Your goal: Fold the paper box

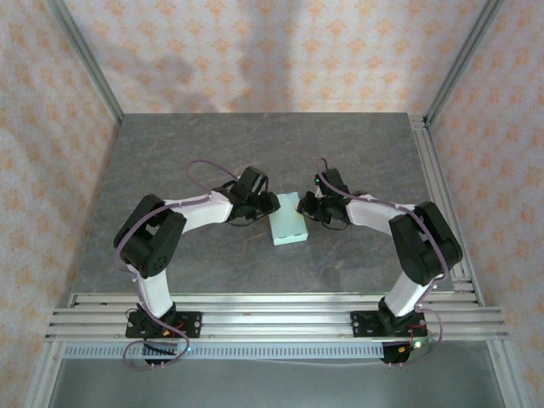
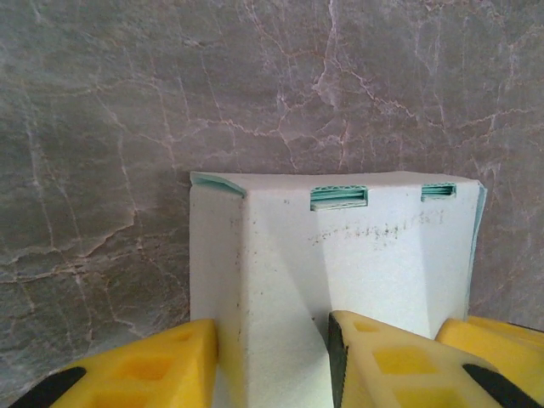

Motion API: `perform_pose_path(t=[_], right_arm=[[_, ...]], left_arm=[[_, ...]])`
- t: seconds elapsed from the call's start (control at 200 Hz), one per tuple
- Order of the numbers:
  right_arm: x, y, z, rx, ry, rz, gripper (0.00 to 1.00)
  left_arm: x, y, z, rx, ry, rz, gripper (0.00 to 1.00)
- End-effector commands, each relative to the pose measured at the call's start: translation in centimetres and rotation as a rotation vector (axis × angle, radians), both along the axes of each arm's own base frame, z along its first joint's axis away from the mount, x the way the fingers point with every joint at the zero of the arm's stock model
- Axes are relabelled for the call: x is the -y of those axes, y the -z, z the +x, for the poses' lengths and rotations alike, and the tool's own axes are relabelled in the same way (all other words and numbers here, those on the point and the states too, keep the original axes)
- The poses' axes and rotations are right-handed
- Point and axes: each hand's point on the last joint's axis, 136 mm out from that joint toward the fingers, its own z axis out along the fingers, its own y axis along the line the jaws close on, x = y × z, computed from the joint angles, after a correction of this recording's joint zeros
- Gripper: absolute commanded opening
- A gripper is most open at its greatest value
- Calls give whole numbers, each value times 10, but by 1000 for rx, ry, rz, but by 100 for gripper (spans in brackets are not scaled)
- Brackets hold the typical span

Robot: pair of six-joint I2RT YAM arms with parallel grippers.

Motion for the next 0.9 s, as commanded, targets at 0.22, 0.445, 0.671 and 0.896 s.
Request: perform_pose_path(t=[0.22, 0.445, 0.671, 0.896], right_arm=[[14, 1, -33, -21, -4, -115, 65], [17, 11, -66, -108, 2, -90, 65], [28, 15, -85, -170, 26, -103, 63], [24, 19, -101, -253, 25, -60, 52]], left_arm=[[19, 16, -16, -56, 73, -5, 39], [19, 16, -17, -58, 71, -4, 39], [19, 17, -17, -63, 75, 1, 39], [19, 15, -17, -59, 75, 2, 39]])
